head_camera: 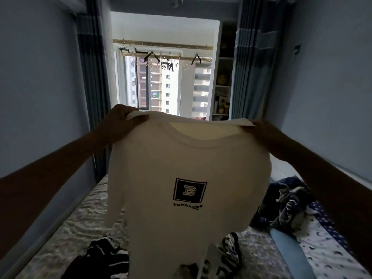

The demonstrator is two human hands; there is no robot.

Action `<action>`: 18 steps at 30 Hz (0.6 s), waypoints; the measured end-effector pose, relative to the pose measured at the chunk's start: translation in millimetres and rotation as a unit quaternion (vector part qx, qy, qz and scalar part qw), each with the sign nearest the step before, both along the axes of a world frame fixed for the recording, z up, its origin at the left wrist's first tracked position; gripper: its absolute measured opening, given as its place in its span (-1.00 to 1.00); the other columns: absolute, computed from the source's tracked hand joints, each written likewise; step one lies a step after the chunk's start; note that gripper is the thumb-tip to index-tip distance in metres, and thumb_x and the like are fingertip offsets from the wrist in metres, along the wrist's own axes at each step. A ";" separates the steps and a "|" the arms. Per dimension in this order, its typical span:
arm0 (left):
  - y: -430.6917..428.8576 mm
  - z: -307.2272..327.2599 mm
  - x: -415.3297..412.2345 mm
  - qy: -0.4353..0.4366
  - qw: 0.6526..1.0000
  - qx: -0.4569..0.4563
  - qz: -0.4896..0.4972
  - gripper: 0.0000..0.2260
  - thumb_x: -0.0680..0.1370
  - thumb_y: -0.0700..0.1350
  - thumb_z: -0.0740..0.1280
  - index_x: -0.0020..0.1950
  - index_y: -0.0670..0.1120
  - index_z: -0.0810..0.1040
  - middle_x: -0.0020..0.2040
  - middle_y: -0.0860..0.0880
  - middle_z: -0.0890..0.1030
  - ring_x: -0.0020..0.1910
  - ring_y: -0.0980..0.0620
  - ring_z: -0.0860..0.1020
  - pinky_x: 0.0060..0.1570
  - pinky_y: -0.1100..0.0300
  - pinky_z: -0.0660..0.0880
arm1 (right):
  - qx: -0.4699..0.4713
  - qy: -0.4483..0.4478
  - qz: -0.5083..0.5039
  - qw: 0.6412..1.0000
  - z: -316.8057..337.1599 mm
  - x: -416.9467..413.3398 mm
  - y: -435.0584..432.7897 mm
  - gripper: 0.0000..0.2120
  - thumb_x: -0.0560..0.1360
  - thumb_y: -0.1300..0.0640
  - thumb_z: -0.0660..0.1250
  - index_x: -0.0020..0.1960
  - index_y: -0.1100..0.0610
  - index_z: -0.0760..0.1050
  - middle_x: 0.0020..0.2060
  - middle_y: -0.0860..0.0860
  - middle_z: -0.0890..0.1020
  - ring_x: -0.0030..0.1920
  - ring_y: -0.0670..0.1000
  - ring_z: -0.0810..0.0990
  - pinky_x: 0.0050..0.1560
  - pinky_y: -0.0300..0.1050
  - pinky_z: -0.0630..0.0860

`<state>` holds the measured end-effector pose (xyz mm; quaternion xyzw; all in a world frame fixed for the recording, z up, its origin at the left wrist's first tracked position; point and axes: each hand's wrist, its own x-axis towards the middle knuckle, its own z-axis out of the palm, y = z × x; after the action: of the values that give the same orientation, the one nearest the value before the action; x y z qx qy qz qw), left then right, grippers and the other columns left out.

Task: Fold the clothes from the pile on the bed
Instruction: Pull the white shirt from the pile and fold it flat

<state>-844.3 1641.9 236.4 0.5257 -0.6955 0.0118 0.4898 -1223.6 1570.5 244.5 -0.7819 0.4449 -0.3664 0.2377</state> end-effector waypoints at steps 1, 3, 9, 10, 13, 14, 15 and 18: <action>-0.5 -0.4 3.2 -0.021 1.000 0.000 0.011 -0.75 0.58 -0.03 0.36 -0.26 -0.07 0.64 -0.40 -0.03 0.57 -0.43 0.18 0.46 -0.43 0.40 0.34 | -0.025 0.027 0.014 0.999 2.1 -1.8 1.1 -0.73 0.59 -0.07 0.21 0.08 0.10 0.54 -0.11 0.04 0.61 -0.10 0.04 0.63 -0.15 -0.13 0.54; -0.7 -1.1 9.4 -0.070 0.997 0.005 0.033 -0.71 0.59 -0.02 0.34 -0.21 -0.18 0.63 -0.34 -0.15 0.59 -0.40 0.13 0.47 -0.42 0.41 0.32 | -0.057 0.121 0.038 0.990 6.6 -6.1 3.7 -0.78 0.51 -0.04 0.37 0.06 0.06 0.52 -0.16 -0.05 0.60 -0.15 -0.06 0.62 -0.23 -0.26 0.49; 7.0 -16.4 41.2 -0.158 0.987 0.003 0.037 -0.59 0.54 0.16 0.33 -0.16 -0.21 0.61 -0.28 -0.11 0.61 -0.29 -0.06 0.56 -0.22 0.19 0.46 | -0.154 0.257 -0.001 0.954 -7.8 -24.9 -9.4 -0.94 0.56 0.09 0.32 -0.07 0.05 0.54 -0.26 -0.06 0.56 -0.22 -0.18 0.53 -0.17 -0.21 0.39; 7.7 -21.4 49.8 -0.169 0.985 0.018 0.043 -0.57 0.53 0.22 0.32 -0.12 -0.17 0.60 -0.25 -0.07 0.59 -0.26 -0.06 0.56 -0.19 0.11 0.47 | -0.159 0.234 -0.013 0.959 -14.5 -27.9 -12.2 -0.90 0.58 0.09 0.29 -0.05 0.07 0.56 -0.23 -0.01 0.58 -0.22 -0.15 0.54 -0.19 -0.21 0.39; 10.6 -36.6 65.0 -0.179 0.982 0.051 0.035 -0.75 0.52 0.19 0.33 -0.13 0.02 0.52 -0.25 -0.01 0.57 -0.25 0.02 0.56 -0.25 0.10 0.45 | -0.170 0.173 -0.060 0.968 -36.9 -25.3 -16.0 -0.82 0.62 0.10 0.22 -0.03 0.14 0.58 -0.21 0.08 0.58 -0.25 -0.04 0.52 -0.27 -0.27 0.35; 11.3 -43.1 66.5 -0.178 0.982 0.052 0.029 -0.75 0.50 0.21 0.30 -0.15 0.05 0.49 -0.24 0.00 0.56 -0.25 0.04 0.56 -0.28 0.10 0.46 | -0.167 0.154 -0.068 0.972 -45.0 -21.6 -16.0 -0.80 0.63 0.10 0.20 -0.05 0.14 0.56 -0.21 0.10 0.57 -0.27 -0.04 0.50 -0.29 -0.28 0.32; 11.3 -51.0 66.7 -0.170 0.984 0.050 0.028 -0.75 0.48 0.24 0.27 -0.16 0.07 0.48 -0.24 -0.01 0.56 -0.25 0.04 0.56 -0.29 0.10 0.46 | -0.159 0.137 -0.074 0.975 -52.8 -17.2 -14.1 -0.77 0.64 0.08 0.17 -0.06 0.15 0.54 -0.20 0.11 0.56 -0.28 -0.07 0.47 -0.30 -0.28 0.29; 3.6 -86.4 65.8 -0.107 0.993 0.048 0.022 -0.76 0.47 0.20 0.27 -0.20 0.04 0.44 -0.26 -0.06 0.52 -0.28 0.02 0.51 -0.30 0.12 0.40 | -0.154 0.086 -0.099 0.979 -80.7 -11.4 -9.5 -0.70 0.62 0.01 0.14 -0.06 0.18 0.55 -0.20 0.08 0.55 -0.27 -0.03 0.46 -0.29 -0.34 0.27</action>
<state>-778.5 1645.5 150.0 0.5595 -0.7318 0.0457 0.3864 -1235.0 1561.0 163.8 -0.7897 0.4771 -0.3839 0.0376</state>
